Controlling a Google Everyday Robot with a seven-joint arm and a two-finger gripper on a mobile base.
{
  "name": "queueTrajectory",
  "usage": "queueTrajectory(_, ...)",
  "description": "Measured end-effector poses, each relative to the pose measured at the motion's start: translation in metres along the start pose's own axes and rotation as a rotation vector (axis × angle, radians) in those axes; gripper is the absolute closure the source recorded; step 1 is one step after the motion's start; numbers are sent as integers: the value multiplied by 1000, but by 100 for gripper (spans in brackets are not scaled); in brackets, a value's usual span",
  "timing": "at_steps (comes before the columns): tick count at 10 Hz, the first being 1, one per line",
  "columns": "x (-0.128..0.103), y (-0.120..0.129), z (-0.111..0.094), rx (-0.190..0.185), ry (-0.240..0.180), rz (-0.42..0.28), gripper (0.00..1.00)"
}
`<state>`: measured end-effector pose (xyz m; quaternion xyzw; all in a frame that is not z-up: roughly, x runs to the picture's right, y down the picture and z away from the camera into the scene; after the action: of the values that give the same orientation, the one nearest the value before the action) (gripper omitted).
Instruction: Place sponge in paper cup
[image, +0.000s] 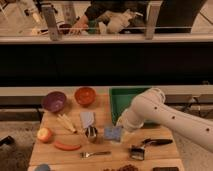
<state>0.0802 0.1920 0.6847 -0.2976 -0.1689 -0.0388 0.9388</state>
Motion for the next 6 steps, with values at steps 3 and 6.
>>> queueTrajectory(3,0,-1,-4,8,28,-1,20)
queueTrajectory(6,-2,0,-5,1,47,-2,20)
